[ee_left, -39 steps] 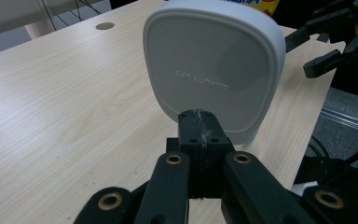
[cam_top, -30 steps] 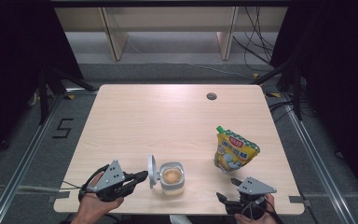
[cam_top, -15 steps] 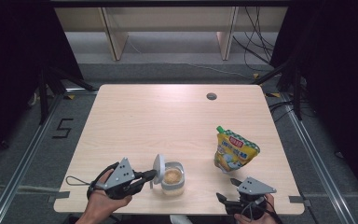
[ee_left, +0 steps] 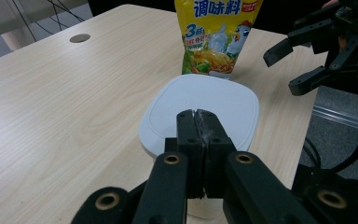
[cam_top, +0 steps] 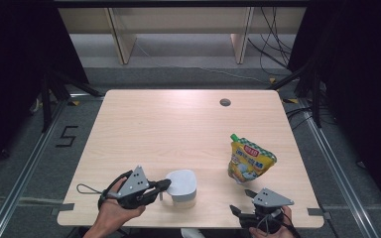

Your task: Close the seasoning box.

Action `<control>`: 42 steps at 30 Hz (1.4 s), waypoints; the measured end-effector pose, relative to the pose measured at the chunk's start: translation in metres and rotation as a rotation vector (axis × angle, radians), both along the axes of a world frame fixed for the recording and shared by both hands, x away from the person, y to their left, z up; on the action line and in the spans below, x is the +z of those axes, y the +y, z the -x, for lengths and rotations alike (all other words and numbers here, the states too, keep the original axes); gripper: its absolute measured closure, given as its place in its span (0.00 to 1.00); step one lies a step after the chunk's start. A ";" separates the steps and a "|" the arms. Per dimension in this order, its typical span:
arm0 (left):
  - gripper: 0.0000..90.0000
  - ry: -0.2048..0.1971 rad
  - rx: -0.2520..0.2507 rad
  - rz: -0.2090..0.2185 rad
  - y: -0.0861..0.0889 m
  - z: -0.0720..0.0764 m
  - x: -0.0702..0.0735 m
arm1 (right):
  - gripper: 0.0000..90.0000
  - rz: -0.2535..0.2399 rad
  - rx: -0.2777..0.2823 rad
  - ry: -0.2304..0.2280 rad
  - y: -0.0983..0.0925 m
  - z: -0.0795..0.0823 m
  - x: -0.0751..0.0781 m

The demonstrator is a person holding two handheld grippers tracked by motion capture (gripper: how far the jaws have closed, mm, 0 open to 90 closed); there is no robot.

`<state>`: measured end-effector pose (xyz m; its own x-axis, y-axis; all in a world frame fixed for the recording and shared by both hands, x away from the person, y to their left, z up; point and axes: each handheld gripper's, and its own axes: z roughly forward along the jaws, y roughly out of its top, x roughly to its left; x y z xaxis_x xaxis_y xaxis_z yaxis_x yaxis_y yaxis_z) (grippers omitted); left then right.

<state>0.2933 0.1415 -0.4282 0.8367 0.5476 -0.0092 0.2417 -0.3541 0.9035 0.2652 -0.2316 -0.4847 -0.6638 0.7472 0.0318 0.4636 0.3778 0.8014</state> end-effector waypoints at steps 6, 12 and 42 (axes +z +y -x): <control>0.92 0.001 -0.008 0.016 0.005 0.000 0.002 | 0.31 -0.001 0.001 0.002 0.000 0.000 0.000; 0.78 0.034 0.002 0.042 0.011 0.000 0.002 | 0.31 0.001 0.003 0.001 0.000 0.000 0.000; 0.34 0.099 -0.032 0.017 0.034 0.012 -0.019 | 0.30 -0.001 0.018 -0.013 -0.001 0.000 -0.001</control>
